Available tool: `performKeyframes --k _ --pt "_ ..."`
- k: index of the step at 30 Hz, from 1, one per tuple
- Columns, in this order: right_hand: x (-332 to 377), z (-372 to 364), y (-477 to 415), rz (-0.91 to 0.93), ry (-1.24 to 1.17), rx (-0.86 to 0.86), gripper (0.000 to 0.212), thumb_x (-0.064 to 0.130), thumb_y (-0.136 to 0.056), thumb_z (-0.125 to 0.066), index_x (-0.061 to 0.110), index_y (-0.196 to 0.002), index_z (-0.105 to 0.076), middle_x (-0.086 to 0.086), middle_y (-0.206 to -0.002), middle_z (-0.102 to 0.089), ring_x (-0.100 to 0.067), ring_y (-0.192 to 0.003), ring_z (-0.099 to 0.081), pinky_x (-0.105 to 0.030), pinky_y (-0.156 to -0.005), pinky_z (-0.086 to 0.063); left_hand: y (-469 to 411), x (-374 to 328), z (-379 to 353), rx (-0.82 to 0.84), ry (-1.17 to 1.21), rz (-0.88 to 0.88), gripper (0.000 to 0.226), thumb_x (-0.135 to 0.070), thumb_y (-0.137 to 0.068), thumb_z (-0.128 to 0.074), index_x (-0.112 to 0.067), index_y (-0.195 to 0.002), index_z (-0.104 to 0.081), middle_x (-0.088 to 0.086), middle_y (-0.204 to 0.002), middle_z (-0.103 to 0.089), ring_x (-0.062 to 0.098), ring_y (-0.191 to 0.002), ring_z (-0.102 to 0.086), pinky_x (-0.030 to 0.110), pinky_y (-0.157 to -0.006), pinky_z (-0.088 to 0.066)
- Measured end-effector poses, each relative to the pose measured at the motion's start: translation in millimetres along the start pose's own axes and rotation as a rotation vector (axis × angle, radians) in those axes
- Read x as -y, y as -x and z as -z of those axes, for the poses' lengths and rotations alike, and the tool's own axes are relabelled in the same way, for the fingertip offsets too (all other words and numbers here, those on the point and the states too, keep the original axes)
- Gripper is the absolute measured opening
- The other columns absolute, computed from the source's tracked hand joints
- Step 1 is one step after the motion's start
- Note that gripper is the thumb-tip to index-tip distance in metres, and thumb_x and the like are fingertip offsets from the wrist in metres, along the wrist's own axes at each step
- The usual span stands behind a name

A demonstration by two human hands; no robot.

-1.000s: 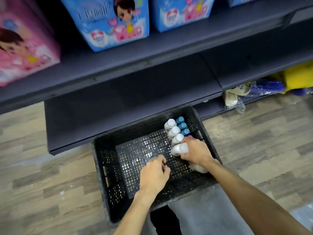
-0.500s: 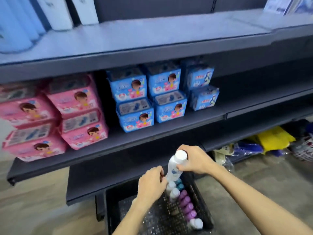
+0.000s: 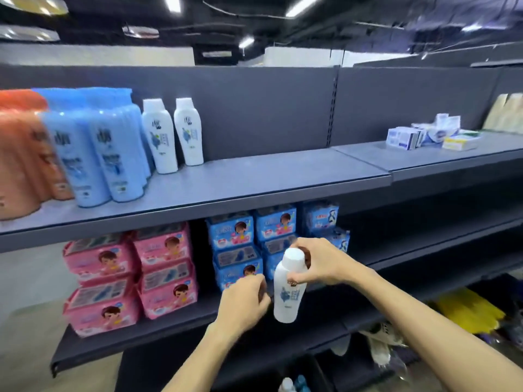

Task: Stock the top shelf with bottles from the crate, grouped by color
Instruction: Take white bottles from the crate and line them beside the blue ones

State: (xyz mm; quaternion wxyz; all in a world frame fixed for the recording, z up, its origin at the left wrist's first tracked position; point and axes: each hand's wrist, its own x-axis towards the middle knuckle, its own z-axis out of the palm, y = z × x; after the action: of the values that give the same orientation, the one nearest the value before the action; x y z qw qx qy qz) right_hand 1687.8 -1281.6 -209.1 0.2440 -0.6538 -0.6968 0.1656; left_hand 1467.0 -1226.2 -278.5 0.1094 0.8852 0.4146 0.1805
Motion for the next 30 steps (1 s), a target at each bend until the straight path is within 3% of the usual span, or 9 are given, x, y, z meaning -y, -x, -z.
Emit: performKeyframes --k 3,9,18,24,30 --pt "18 22 -6 0.041 -0.032 -0.023 0.047 0.057 -0.067 -0.078 0.035 -0.103 -0.057 0.016 -0.097 -0.068 -0.003 -0.085 -0.065 -0.035 -0.075 -0.057 -8 0 30 -0.061 -0.056 -0.044 0.015 -0.037 -0.085 -0.048 -0.025 -0.092 -0.052 -0.008 -0.094 -0.062 0.018 -0.092 -0.059 0.035 -0.073 -0.047" --pt "63 62 -15 0.157 -0.145 -0.092 0.048 0.053 -0.081 -0.073 0.041 -0.116 -0.041 0.007 -0.091 -0.071 -0.015 -0.077 -0.066 -0.038 -0.072 -0.059 -24 -4 98 -0.222 -0.125 -0.047 0.013 -0.037 -0.083 -0.049 -0.025 -0.087 -0.052 -0.008 -0.087 -0.063 0.019 -0.084 -0.059 0.034 -0.068 -0.047" --pt "149 130 -59 0.340 -0.125 -0.157 0.036 0.050 -0.090 -0.063 0.036 -0.117 -0.043 0.004 -0.094 -0.072 -0.025 -0.084 -0.066 -0.046 -0.076 -0.057 -45 -8 201 -0.381 -0.200 -0.085 0.011 -0.032 -0.080 -0.052 -0.021 -0.083 -0.053 -0.005 -0.085 -0.064 0.022 -0.083 -0.057 0.031 -0.062 -0.036" --pt "197 159 -93 0.394 -0.096 -0.127 0.033 0.046 -0.092 -0.062 0.038 -0.117 -0.042 -0.005 -0.095 -0.069 -0.027 -0.090 -0.068 -0.048 -0.073 -0.061 -52 -1 259 -0.446 -0.260 -0.088 0.013 -0.034 -0.081 -0.054 -0.023 -0.082 -0.058 -0.006 -0.082 -0.065 0.020 -0.079 -0.059 0.029 -0.059 -0.034" --pt "222 154 -132 0.409 -0.074 -0.119 0.032 0.043 -0.096 -0.058 0.036 -0.120 -0.038 -0.002 -0.099 -0.068 -0.019 -0.092 -0.068 -0.041 -0.078 -0.060 -57 5 287 -0.448 -0.310 -0.059 0.011 -0.034 -0.082 -0.053 -0.026 -0.075 -0.051 -0.006 -0.080 -0.064 0.020 -0.070 -0.053 0.029 -0.059 -0.036"
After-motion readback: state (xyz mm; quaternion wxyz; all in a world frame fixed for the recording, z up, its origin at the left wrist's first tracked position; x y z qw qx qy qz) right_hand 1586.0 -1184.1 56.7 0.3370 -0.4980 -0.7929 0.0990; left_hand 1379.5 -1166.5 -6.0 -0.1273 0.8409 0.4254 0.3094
